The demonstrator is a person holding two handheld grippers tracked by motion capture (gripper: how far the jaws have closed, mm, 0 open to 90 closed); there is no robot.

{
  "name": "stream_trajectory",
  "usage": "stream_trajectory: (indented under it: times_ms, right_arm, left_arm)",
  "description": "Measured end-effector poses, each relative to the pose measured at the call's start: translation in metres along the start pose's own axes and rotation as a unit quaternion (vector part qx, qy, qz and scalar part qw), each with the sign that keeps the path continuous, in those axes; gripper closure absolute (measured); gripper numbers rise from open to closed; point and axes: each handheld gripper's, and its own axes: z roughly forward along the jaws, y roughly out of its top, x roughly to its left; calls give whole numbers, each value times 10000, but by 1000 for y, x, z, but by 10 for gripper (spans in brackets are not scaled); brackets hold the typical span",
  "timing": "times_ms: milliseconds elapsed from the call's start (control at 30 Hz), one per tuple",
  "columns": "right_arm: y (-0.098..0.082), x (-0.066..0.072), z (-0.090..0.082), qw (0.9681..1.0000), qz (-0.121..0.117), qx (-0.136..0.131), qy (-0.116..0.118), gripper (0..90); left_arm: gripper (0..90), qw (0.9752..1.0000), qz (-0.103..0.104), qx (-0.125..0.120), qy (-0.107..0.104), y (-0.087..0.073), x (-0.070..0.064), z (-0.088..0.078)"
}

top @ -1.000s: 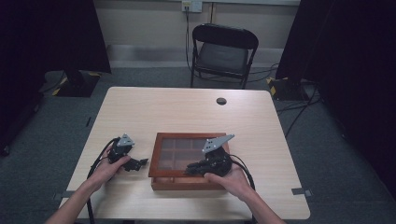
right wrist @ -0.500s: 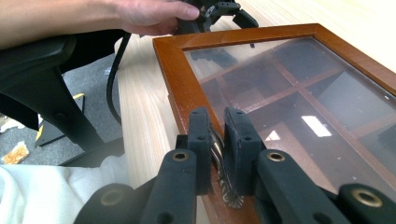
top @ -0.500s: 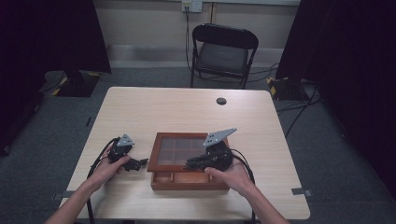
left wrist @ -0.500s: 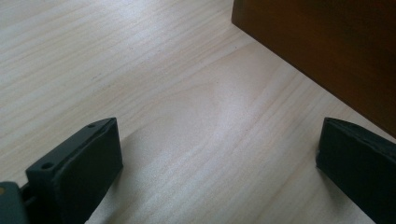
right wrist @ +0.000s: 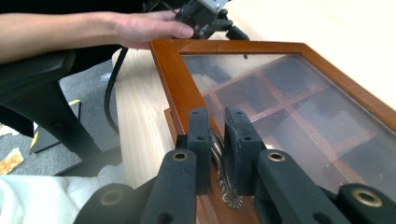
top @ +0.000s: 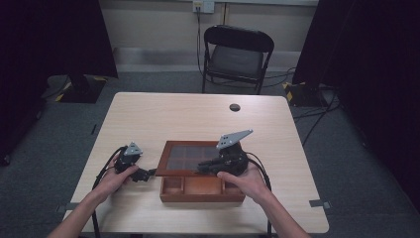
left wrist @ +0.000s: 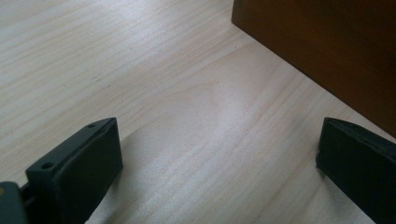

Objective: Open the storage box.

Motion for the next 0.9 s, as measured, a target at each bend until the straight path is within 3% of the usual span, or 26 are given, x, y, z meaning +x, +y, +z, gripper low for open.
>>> stream_trajectory:
  times_ms: [900]
  right_arm:
    - [15, -4, -7, 9999, 118, -67, -76, 815]
  left_arm:
    - [0, 10000, -2, -15, -2, 0, 0, 0]
